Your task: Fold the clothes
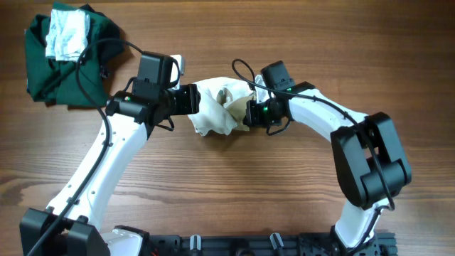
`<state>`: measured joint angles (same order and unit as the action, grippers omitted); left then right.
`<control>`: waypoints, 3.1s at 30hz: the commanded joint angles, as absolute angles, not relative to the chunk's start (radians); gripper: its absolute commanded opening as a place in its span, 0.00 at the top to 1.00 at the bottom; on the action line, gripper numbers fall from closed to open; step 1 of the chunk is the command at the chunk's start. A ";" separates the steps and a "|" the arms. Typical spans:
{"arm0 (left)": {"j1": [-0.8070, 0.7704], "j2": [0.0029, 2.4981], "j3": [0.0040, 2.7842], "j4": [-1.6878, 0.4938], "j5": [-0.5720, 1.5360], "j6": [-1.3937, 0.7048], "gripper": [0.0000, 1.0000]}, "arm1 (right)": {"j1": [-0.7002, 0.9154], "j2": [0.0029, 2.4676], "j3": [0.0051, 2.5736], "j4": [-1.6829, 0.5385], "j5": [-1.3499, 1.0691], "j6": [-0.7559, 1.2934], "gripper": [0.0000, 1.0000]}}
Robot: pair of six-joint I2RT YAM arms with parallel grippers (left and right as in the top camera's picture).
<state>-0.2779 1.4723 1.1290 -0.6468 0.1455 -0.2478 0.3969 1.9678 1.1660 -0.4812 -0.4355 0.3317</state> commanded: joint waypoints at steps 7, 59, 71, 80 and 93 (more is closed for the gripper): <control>-0.272 1.459 1.133 -0.640 0.132 -0.246 0.36 | 0.393 2.003 1.180 -0.600 -0.201 0.352 0.93; -0.284 1.480 1.132 -0.663 0.359 -0.179 0.52 | -0.183 1.916 1.381 -1.085 -0.129 0.338 0.00; -0.389 1.734 1.133 -0.402 0.393 -0.217 0.96 | -0.097 1.815 1.479 -0.971 -0.476 0.134 0.19; -0.391 1.752 1.133 -0.402 0.490 -0.208 0.96 | 0.083 1.885 1.479 -0.971 -0.306 0.240 0.67; -0.391 1.900 1.133 -0.347 0.509 -0.208 0.96 | 0.115 1.967 1.479 -0.939 -0.308 0.265 0.78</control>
